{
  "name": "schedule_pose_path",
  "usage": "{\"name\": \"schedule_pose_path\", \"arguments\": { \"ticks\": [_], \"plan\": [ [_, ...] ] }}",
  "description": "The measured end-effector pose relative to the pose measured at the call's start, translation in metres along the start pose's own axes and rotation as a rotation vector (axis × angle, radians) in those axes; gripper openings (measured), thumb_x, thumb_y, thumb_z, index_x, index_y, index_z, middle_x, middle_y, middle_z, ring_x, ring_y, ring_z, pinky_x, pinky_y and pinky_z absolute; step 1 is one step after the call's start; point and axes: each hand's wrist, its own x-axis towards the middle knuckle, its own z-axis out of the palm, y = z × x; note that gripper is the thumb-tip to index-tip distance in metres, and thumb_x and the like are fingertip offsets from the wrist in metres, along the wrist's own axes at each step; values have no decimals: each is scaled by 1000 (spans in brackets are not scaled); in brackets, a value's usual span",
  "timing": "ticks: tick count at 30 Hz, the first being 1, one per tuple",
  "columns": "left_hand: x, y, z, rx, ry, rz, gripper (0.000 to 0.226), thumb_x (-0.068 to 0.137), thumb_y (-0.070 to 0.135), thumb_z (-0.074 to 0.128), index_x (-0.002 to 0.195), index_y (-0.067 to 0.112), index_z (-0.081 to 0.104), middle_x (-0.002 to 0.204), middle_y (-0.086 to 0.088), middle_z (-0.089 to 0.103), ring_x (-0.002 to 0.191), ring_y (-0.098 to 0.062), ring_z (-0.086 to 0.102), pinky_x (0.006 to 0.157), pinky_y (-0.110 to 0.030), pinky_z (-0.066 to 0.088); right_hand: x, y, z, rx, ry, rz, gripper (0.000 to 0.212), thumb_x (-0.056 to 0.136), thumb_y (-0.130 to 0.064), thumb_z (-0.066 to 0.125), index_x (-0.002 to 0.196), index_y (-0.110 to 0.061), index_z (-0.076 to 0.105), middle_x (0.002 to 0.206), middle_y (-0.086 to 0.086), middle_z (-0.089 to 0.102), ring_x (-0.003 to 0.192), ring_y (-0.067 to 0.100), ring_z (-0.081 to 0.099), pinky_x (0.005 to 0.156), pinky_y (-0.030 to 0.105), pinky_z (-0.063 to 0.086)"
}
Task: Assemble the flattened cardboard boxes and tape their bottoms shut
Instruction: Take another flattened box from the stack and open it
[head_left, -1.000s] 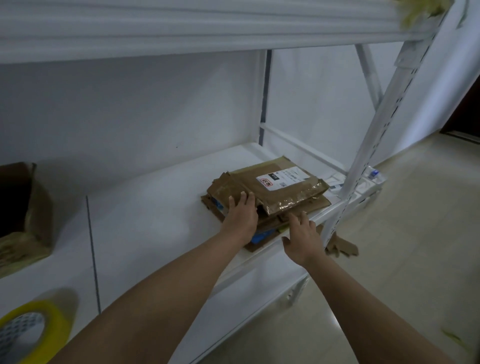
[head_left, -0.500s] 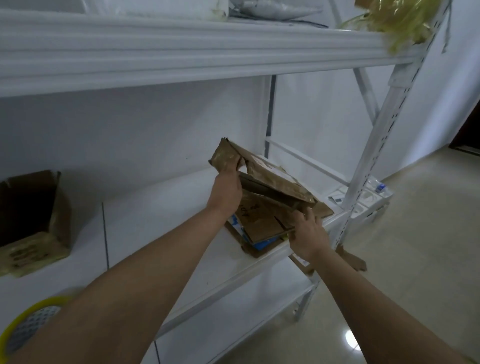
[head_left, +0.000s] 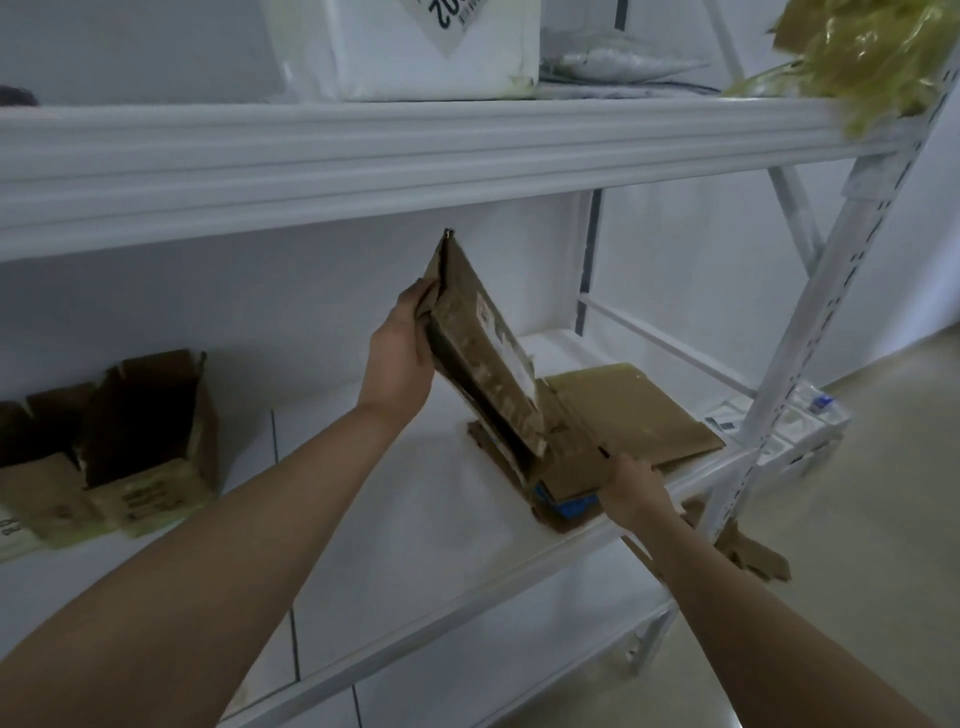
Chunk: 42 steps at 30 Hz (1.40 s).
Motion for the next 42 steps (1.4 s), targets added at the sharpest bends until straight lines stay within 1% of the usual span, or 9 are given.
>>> {"name": "schedule_pose_path", "arguments": {
  "ticks": [4,7,12,17,20,27,31,34,42],
  "plan": [
    [-13,-7,-39,108,86,32,41,101,-1,33,140,2,42,121,-2,55,106,-14,55,89,2,34,-3,-40,6,320,18,-30,17,102,-14,39,91,-6,49,90,8,53,84,24,50,72,31,39],
    [-24,-10,-68,116,106,58,39,100,-1,34,138,2,44,121,-7,59,104,-13,55,88,-3,37,-13,-79,16,563,-31,-65,56,104,-47,22,79,-9,55,79,10,56,75,26,54,71,33,40],
    [-49,-16,-128,142,114,129,36,100,-2,35,134,-2,46,112,0,57,97,0,53,84,2,36,-34,-128,32,1126,-244,184,71,91,-74,34,118,-14,60,104,14,67,83,30,65,69,36,54],
    [-87,-44,-199,109,14,104,41,98,15,34,136,5,48,117,1,60,105,-8,58,90,-12,45,-77,-183,55,1134,-342,42,53,85,-68,52,103,-19,62,97,7,67,86,26,67,72,41,58],
    [-115,-59,-260,65,0,106,39,101,22,37,134,7,50,124,-2,61,113,-9,59,94,-16,45,-105,-222,82,1133,-358,27,81,63,-79,65,111,-14,65,101,12,71,91,31,70,85,48,57],
    [-189,-94,-413,74,-136,-244,57,88,67,44,114,22,68,117,4,68,112,-7,61,100,-22,45,-183,-296,149,1198,-313,-49,33,87,-35,71,98,-4,69,91,15,73,78,27,71,61,32,59],
    [-225,-113,-474,119,-62,-463,22,92,30,63,106,17,73,113,8,67,106,-7,61,102,-30,46,-224,-328,174,1205,-333,-104,22,87,-26,72,95,-6,68,87,11,72,76,24,70,56,31,58],
    [-246,-120,-504,210,-109,-585,53,84,23,74,131,17,52,116,13,50,110,-6,47,87,-6,40,-245,-349,188,1205,-329,-136,13,87,-17,72,95,-8,67,86,9,72,74,21,70,53,29,59],
    [-307,-170,-533,184,-227,-915,103,62,24,91,143,14,28,129,-1,50,122,-23,50,101,-38,45,-267,-374,228,1107,-355,-186,23,83,-13,76,104,-5,70,90,13,74,78,24,73,56,33,59]
  ]
}}
